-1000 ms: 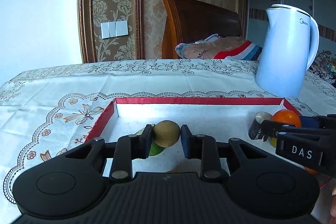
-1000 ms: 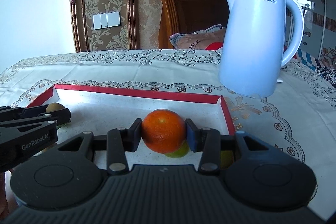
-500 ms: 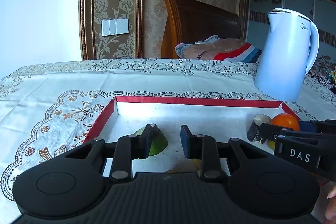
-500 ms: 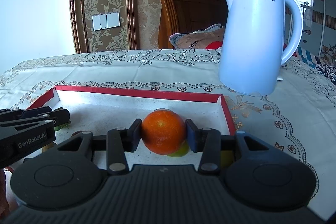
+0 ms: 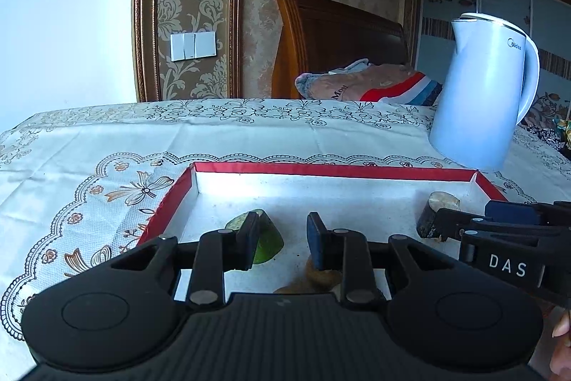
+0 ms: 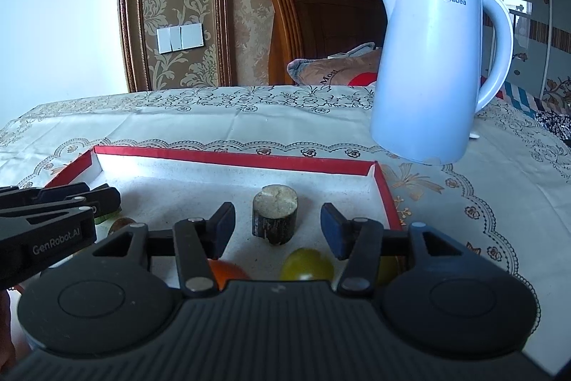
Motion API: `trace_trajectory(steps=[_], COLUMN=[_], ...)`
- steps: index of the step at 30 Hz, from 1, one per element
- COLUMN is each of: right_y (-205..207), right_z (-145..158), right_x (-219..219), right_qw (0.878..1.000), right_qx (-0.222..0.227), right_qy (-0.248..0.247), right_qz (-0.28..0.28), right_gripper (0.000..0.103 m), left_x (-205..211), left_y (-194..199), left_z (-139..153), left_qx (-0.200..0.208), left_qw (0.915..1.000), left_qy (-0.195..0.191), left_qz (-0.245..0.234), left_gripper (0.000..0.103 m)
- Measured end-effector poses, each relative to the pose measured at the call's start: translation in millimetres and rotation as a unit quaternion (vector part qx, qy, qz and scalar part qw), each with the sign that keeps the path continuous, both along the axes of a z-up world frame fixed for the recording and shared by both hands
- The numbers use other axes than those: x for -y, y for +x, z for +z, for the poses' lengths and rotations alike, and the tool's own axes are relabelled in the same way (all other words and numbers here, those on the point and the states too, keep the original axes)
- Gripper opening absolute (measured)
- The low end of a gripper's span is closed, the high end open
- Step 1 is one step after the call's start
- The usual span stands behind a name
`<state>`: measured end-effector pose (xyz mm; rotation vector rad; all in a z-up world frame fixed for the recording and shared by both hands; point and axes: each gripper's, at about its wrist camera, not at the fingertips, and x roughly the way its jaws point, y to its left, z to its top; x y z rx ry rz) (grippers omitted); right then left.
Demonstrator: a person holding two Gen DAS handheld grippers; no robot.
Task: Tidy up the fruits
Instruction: 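Lift both open tools away from the placed pieces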
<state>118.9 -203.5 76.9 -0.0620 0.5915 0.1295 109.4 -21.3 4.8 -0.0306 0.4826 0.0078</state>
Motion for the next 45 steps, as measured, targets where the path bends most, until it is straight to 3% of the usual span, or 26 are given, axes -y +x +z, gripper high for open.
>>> trace_trajectory(steps=[4, 6, 12, 18, 38, 40, 42, 45], right_y=[-1.4, -2.3, -5.4, -7.2, -20.2, -22.0, -23.8, -26.5], right_z=[1.0, 1.4, 3.1, 3.6, 4.1, 3.5, 2.4, 2.8], right_x=[-0.3, -0.5, -0.9, 1.3, 5.2, 2.6, -0.4, 0.7], right_qw=[1.0, 1.0, 1.0, 1.0, 1.0, 0.999, 0.999, 0.999], right_qx=[0.005, 0.007, 0.015, 0.017, 0.013, 0.013, 0.013, 0.015], right_qy=[-0.002, -0.003, -0.008, -0.009, 0.012, 0.007, -0.003, -0.002], right_qz=[-0.002, -0.003, -0.004, -0.01, 0.022, 0.03, 0.033, 0.033], right_gripper=[0.064, 0.074, 0.092, 0.101, 0.103, 0.103, 0.103, 0.103], left_x=[0.4, 1.1, 0.2, -1.6, -5.8, -4.5, -3.4, -4.6], left_y=[-0.8, -0.8, -1.6, -3.7, -15.3, -16.6, -18.3, -25.1], left_z=[-0.6, -0.9, -0.8, -0.6, 0.3, 0.1, 0.3, 3.7], left_qx=[0.001, 0.001, 0.0, -0.003, -0.01, -0.008, -0.002, 0.027], left_qw=[1.0, 1.0, 1.0, 1.0, 0.9999, 0.9999, 1.0, 0.9993], left_qy=[0.003, 0.006, 0.006, 0.001, -0.012, -0.005, 0.0, 0.004], left_qz=[0.002, 0.003, 0.005, 0.005, 0.002, 0.004, 0.009, 0.024], left_gripper=[0.028, 0.028, 0.029, 0.029, 0.029, 0.032, 0.059, 0.068])
